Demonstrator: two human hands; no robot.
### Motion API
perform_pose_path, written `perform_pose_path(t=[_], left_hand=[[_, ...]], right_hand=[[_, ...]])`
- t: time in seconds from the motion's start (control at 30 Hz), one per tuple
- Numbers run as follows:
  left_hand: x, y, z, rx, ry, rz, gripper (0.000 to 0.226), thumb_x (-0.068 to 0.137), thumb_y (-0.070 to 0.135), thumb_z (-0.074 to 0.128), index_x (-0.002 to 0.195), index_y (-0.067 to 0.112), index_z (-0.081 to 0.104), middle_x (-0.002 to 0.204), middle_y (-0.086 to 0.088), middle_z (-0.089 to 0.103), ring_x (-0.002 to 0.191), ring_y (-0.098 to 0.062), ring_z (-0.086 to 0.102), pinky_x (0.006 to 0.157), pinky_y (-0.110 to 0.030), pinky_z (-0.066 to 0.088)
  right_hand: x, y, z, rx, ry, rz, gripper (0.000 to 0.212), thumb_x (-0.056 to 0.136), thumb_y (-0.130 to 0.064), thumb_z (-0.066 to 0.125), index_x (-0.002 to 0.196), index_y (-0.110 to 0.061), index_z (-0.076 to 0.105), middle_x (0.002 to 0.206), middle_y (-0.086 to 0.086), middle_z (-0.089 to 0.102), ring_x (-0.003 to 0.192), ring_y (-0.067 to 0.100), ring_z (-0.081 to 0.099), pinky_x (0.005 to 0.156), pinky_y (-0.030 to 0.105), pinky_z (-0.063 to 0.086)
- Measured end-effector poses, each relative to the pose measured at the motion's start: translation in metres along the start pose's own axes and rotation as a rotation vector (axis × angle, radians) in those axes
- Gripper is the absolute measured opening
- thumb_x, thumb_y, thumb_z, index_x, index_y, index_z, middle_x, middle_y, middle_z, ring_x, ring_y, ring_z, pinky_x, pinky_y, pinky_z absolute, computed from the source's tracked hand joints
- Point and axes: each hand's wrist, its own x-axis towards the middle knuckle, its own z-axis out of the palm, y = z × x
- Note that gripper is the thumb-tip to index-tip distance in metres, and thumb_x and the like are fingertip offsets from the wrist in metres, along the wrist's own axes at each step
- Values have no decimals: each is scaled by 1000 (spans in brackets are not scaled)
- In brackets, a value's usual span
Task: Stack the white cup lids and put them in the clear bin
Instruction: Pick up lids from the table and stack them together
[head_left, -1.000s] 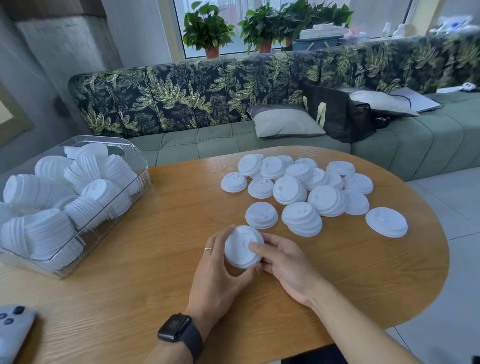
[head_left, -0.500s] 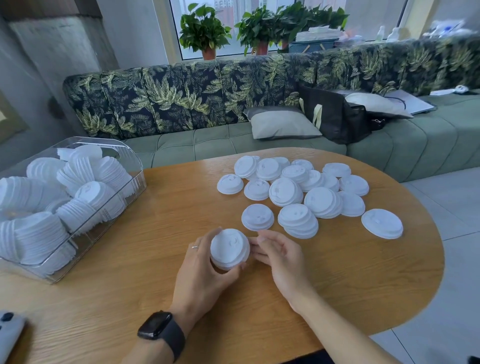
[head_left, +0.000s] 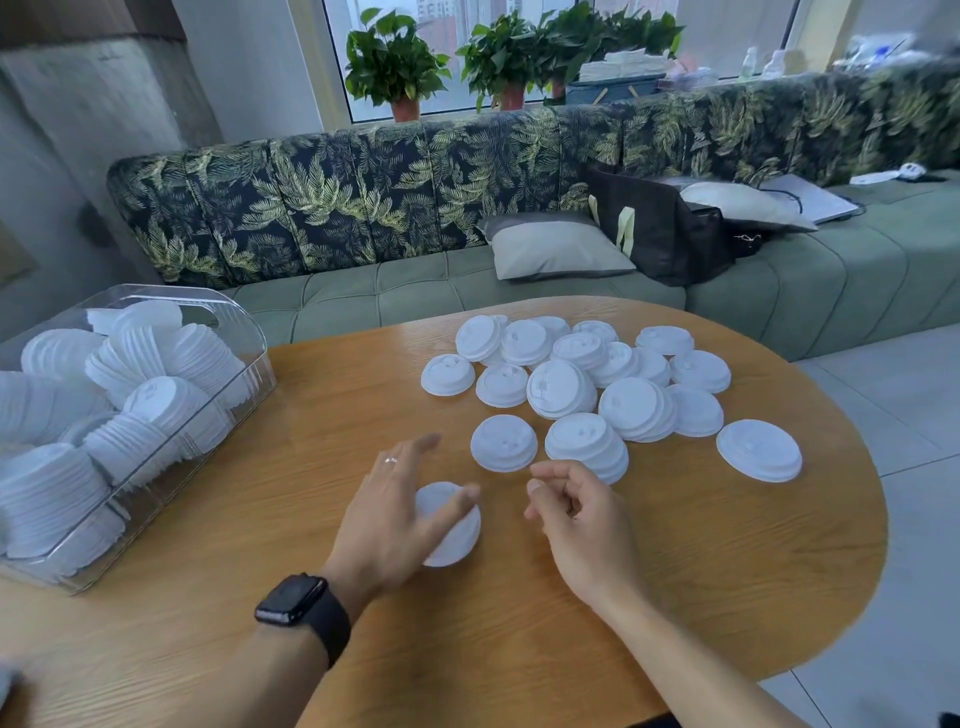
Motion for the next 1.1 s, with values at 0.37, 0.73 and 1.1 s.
perform_pose_path(t=[0.37, 0.73, 1.1], left_hand=[[84, 32, 31, 255, -316, 73, 79, 92, 41, 65, 157, 27, 23, 158, -1, 40, 141, -22, 39, 112, -36, 37], [81, 37, 38, 265, -268, 48, 91, 78, 71, 66, 151, 27, 33, 143, 3, 45, 132, -19, 43, 99, -35, 44], [56, 27, 15, 27, -47, 7, 85, 71, 51, 83, 143, 26, 45, 132, 6, 46, 120, -14, 48, 95, -28, 44]], right_hand=[[2, 2, -2, 52, 43, 5, 9, 98, -21, 64, 100, -29, 68, 73, -3, 73, 70, 21, 66, 72, 38, 58], [4, 6, 1, 18, 45, -2, 9, 97, -19, 65, 98, -27, 68, 70, -4, 72, 66, 10, 66, 70, 35, 58], [3, 2, 0, 0, 84, 14, 7, 98, -20, 65, 98, -25, 68, 72, -5, 73, 67, 6, 69, 73, 33, 59]])
